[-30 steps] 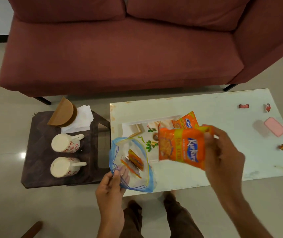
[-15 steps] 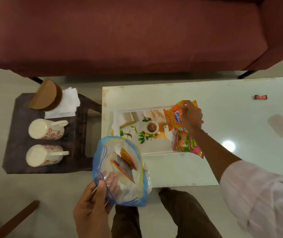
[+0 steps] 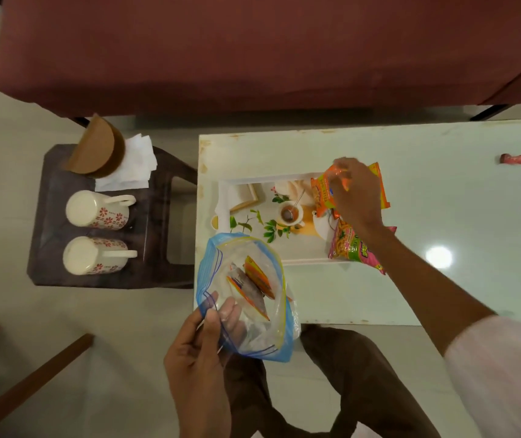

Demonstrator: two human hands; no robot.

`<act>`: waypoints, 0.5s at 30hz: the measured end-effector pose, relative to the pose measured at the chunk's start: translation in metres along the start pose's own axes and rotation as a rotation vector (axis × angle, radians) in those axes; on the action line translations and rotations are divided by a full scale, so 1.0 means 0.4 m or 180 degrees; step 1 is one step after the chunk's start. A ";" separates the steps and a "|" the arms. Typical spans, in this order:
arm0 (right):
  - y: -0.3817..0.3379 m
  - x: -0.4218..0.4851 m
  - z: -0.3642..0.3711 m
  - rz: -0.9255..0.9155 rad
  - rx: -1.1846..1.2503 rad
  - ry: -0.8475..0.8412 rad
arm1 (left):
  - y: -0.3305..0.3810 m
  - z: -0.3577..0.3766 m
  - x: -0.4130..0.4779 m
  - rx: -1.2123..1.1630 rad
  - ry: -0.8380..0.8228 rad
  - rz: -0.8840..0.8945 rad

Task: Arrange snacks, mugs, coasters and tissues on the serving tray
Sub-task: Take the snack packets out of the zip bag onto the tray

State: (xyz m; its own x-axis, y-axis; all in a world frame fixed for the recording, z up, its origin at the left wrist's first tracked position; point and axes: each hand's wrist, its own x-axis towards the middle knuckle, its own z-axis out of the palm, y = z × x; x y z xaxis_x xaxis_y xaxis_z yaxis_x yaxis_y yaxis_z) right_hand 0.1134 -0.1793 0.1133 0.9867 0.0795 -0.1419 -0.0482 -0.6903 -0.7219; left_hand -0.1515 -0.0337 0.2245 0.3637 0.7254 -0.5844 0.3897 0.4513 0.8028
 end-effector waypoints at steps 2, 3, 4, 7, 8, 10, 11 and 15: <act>-0.091 -0.131 -0.041 -0.0492 0.0478 -0.0364 | 0.009 0.003 -0.004 0.0012 -0.0077 0.0019; -0.136 -0.199 -0.061 -0.0632 0.0645 -0.0680 | 0.013 0.003 -0.006 0.0044 -0.0132 0.0019; -0.177 -0.261 -0.074 -0.0695 0.0720 -0.1064 | 0.015 0.002 -0.008 0.0089 -0.0189 0.0017; -0.252 -0.381 -0.057 -0.0881 -0.0084 -0.2021 | 0.020 -0.006 -0.017 0.0258 -0.0335 0.0076; -0.264 -0.404 -0.036 -0.0949 -0.0623 -0.2091 | 0.023 -0.012 -0.020 0.0304 -0.0369 0.0107; -0.281 -0.437 0.008 -0.0901 -0.1528 -0.1996 | 0.025 -0.022 -0.024 0.0294 -0.0464 0.0161; -0.286 -0.451 0.031 -0.0800 -0.1788 -0.1973 | 0.028 -0.027 -0.024 0.0313 -0.0523 0.0188; -0.294 -0.455 0.092 -0.0314 -0.2211 -0.2104 | 0.035 -0.053 -0.024 0.0542 -0.0680 0.0370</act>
State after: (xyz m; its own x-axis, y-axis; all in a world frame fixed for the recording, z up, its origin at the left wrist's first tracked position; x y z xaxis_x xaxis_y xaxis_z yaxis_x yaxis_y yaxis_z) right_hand -0.0664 -0.0861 0.1989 0.6844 0.4023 -0.6081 0.3424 -0.9136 -0.2191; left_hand -0.1677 -0.0233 0.2439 0.5770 0.6331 -0.5159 0.4648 0.2648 0.8449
